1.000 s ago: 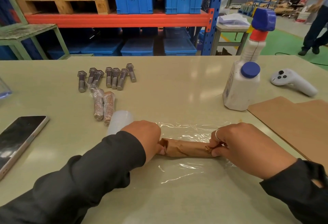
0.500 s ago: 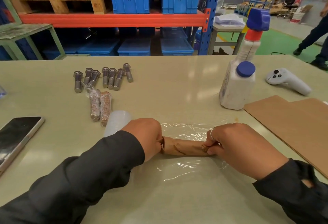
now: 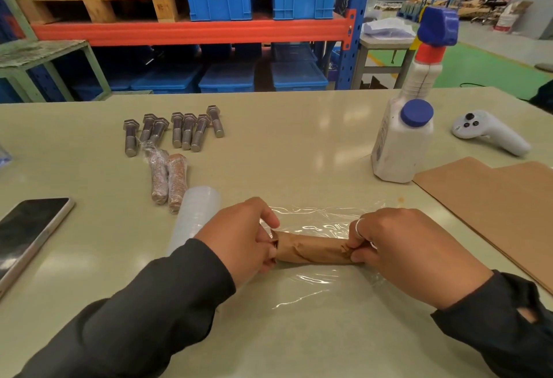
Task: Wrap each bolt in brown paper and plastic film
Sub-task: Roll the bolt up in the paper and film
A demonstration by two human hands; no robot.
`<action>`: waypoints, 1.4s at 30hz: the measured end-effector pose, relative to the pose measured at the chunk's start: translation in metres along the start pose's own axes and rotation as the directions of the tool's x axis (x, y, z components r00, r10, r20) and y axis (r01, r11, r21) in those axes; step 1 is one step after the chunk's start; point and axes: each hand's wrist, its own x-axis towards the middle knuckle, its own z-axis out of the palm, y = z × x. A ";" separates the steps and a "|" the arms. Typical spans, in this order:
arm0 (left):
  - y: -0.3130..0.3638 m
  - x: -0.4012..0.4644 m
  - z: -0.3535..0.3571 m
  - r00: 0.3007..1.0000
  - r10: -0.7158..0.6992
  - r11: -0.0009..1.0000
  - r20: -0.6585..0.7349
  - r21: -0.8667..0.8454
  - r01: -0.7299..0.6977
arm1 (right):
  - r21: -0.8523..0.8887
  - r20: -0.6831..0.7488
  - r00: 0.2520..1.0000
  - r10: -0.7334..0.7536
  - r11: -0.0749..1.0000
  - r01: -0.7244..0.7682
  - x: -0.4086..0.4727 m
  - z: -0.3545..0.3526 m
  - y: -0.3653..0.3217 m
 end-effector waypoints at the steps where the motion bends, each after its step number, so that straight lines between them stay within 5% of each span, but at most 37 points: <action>1: 0.001 0.001 0.001 1.000 0.011 0.999 -0.025 0.032 -0.010 | -0.004 -0.003 1.000 -0.001 1.000 0.001 0.000 0.000 0.000; 5: 0.011 0.006 0.001 0.998 0.067 0.958 -0.008 0.280 -0.062 | -0.007 0.009 1.000 0.000 1.000 0.000 0.002 0.000 0.000; 9: 0.022 0.014 -0.007 0.988 0.110 0.813 0.104 0.563 -0.150 | 0.013 0.012 1.000 0.000 1.000 0.000 0.001 -0.001 -0.001; 16: 0.030 0.021 -0.007 0.974 0.099 0.806 0.205 0.558 -0.199 | 0.093 0.004 1.000 0.025 0.995 -0.025 -0.003 0.001 -0.001; 23: 0.022 0.006 0.011 0.984 0.172 0.767 0.054 0.619 -0.168 | 0.130 -0.291 0.954 0.077 0.991 -0.040 -0.030 0.027 -0.014; 28: 0.012 -0.008 0.031 0.961 0.275 0.712 -0.023 0.677 -0.188 | 0.138 -0.267 0.963 0.043 0.990 -0.006 -0.046 0.038 -0.017; 30: 0.008 -0.009 0.033 0.951 0.308 0.700 -0.041 0.686 -0.197 | 0.323 -0.244 0.967 0.066 0.946 0.017 -0.047 0.024 -0.008; 32: 0.007 -0.009 0.036 0.945 0.322 0.679 -0.048 0.707 -0.196 | 0.481 -0.283 0.933 0.223 0.874 -0.063 -0.042 0.010 0.009; 34: 0.007 -0.007 0.036 0.944 0.326 0.670 -0.052 0.718 -0.191 | 0.377 -0.327 0.872 0.363 0.897 -0.232 -0.033 0.006 0.029; 37: 0.007 -0.006 0.034 0.943 0.329 0.661 -0.042 0.724 -0.198 | 0.116 -0.006 0.842 0.539 0.837 -0.535 -0.022 0.015 0.051; 42: 0.005 -0.004 0.031 0.934 0.355 0.660 -0.032 0.716 -0.227 | 0.291 -0.005 0.862 0.507 0.826 -0.483 -0.013 0.016 0.049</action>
